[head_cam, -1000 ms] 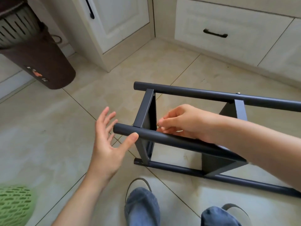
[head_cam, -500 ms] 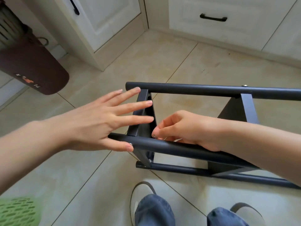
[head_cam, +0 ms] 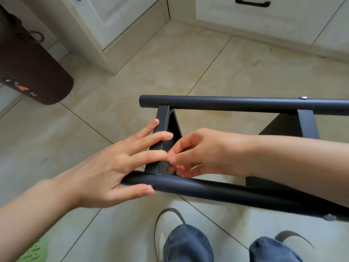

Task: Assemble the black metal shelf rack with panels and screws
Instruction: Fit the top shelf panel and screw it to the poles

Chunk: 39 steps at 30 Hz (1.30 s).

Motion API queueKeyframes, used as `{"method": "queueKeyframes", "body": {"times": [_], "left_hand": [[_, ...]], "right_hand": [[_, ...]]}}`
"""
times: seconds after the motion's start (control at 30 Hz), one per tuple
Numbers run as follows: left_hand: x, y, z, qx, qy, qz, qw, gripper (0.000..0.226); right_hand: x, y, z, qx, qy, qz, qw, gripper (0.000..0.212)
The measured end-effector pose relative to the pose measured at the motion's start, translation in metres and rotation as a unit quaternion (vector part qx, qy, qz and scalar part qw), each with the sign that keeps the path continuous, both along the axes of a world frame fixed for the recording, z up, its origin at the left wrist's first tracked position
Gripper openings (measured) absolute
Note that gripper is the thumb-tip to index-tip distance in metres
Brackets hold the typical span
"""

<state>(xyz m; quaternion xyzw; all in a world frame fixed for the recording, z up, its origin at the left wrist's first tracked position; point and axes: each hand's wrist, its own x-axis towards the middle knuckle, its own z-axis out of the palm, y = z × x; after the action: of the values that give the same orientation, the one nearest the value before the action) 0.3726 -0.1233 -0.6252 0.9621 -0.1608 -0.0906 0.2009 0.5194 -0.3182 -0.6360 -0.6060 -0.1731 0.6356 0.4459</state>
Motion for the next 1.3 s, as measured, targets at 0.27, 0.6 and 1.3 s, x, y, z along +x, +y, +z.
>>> {"method": "queueKeyframes", "body": {"times": [0.27,0.6,1.3], "left_hand": [[-0.002,-0.002,-0.007,-0.036,-0.002,0.028,0.999,0.071],[-0.002,0.001,-0.013,-0.053,-0.018,0.027,0.998,0.068],[-0.001,-0.003,-0.008,-0.048,-0.013,0.029,0.998,0.069]], "right_hand": [[-0.008,0.014,-0.016,0.003,0.129,-0.016,0.992,0.014],[-0.012,0.015,-0.021,-0.011,0.13,0.016,0.991,0.024],[-0.008,0.015,-0.028,0.019,0.151,0.028,0.988,0.034]]}}
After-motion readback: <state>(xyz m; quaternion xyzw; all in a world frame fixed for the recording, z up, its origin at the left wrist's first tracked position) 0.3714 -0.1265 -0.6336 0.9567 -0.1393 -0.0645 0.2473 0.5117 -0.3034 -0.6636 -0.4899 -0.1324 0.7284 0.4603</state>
